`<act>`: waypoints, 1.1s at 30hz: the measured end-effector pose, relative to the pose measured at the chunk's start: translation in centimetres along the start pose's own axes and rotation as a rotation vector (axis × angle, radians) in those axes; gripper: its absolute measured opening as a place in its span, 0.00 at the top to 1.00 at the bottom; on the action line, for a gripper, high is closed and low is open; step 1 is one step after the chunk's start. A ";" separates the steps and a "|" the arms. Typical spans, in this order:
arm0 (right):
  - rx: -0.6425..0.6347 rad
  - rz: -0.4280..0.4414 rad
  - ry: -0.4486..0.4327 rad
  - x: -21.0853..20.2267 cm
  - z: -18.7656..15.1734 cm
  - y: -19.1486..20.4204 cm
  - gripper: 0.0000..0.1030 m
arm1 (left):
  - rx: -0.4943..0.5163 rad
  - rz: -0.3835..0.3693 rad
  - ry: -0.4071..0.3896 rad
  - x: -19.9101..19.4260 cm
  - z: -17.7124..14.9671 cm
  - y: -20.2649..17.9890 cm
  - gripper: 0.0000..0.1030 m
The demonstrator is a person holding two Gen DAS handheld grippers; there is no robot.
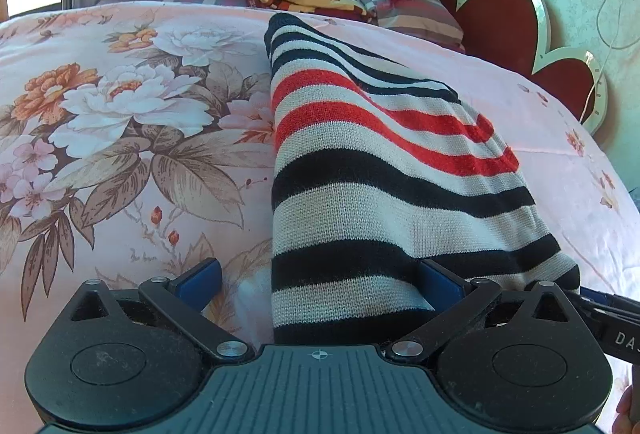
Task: Fold small clothes
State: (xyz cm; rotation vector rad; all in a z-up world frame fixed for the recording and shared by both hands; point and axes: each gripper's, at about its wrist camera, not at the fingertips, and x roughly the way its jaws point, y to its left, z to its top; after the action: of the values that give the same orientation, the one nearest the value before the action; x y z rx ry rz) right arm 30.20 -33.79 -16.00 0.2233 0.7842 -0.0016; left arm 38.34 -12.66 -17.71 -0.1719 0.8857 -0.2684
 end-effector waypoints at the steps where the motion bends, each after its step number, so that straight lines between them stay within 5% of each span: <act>1: 0.011 0.007 0.000 -0.2 0.2 -0.2 0.37 | -0.007 -0.002 0.004 -0.1 0.2 0.0 0.00; 6: 0.090 0.041 -0.032 -0.6 1.6 -1.7 0.21 | -0.020 -0.007 -0.007 -0.3 0.8 -0.1 0.00; 25: 0.160 0.239 0.100 7.4 6.7 -3.2 0.13 | -0.028 -0.116 0.021 4.0 4.5 0.3 0.01; 28: 0.107 0.246 0.096 7.9 7.1 -2.6 0.22 | -0.021 -0.134 0.020 4.6 4.7 -0.1 0.01; 29: 0.098 0.265 0.102 8.2 7.3 -2.4 0.33 | -0.016 -0.138 0.019 4.8 4.9 -0.2 0.01; 33: 0.115 0.314 0.125 8.3 7.7 -2.7 0.47 | -0.027 -0.161 0.017 4.8 5.3 -0.6 0.15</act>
State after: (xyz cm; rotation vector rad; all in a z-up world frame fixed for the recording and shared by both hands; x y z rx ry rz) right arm 41.27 -37.31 -17.09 0.4576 0.8675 0.2664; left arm 45.24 -14.47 -17.83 -0.2668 0.8940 -0.4085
